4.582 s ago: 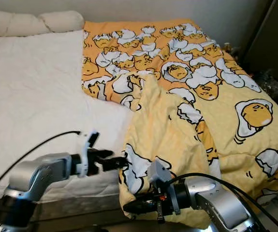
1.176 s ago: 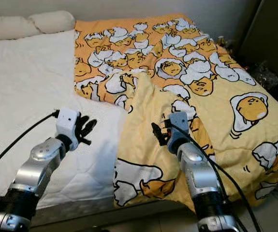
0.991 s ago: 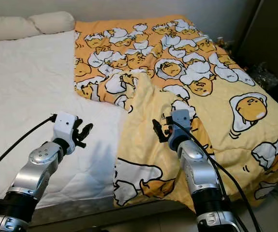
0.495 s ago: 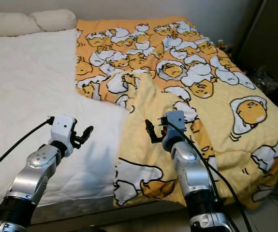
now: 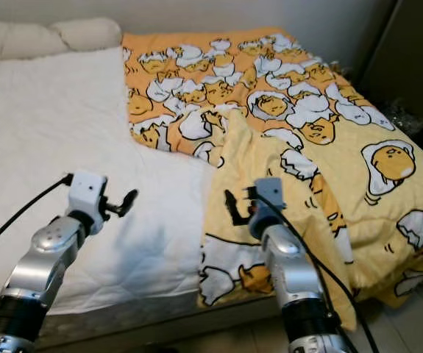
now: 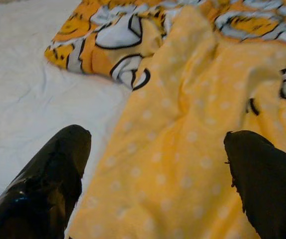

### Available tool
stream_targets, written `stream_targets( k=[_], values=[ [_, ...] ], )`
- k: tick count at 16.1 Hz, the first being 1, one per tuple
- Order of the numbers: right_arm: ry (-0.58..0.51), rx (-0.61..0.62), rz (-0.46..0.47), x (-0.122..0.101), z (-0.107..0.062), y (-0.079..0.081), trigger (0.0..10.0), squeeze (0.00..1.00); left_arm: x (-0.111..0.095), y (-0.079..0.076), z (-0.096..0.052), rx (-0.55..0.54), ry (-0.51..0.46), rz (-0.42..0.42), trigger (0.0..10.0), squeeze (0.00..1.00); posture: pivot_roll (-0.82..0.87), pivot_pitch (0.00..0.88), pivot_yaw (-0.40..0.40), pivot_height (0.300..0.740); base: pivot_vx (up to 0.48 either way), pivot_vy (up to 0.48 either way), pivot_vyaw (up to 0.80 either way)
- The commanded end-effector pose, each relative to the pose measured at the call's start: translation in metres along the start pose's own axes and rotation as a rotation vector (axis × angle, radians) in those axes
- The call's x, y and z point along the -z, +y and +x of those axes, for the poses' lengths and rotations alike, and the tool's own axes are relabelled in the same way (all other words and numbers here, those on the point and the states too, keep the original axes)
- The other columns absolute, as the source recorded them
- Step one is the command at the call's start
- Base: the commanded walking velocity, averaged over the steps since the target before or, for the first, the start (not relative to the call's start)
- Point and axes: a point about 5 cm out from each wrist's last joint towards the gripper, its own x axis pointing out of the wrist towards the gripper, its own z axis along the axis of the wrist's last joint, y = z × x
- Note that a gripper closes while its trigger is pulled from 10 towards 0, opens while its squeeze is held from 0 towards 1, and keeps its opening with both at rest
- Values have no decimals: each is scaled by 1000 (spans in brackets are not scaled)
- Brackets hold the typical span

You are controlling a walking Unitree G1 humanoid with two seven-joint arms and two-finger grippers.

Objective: Clean up the room

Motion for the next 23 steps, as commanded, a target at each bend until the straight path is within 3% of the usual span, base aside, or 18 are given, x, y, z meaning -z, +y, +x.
stream_targets(
  k=[1, 5, 8, 9, 14, 16, 23],
  values=[
    [-34, -1, -7, -7, 0, 2, 10000, 1000, -4, 2, 1, -1, -2, 19, 10000, 1000, -31, 0, 61, 740, 0, 337, 0],
    [-26, -1, -4, -4, 1, 3, 10000, 1000, -6, 2, 1, -8, -8, 56, 10000, 1000, -11, 0, 49, 740, 0, -37, 0],
    [-23, -6, -9, -4, 1, 4, 10000, 1000, -7, 2, -1, -27, -25, 17, 10000, 1000, 10, 0, 30, 740, 0, -160, 0],
    [-16, -8, -22, -4, 2, 3, 10000, 0, -7, 1, -3, -30, -31, 14, 10000, 992, 17, 0, 22, 740, 0, 0, 0],
    [-7, 30, -31, -3, 1, -4, 10000, 0, -4, 5, -7, -64, -34, -25, 10000, 1000, 8, 0, 12, 740, 0, 0, 0],
    [-25, 12, -86, -5, -3, -4, 10000, 0, -3, 3, -6, -59, -32, -38, 10000, 1000, -2, 0, 17, 740, 266, 0, 0],
    [-21, 23, -99, -8, 0, -6, 10000, 0, -4, 0, -5, -63, -32, -53, 10000, 1000, -2, 0, 8, 740, 329, 0, 800]
  ],
)
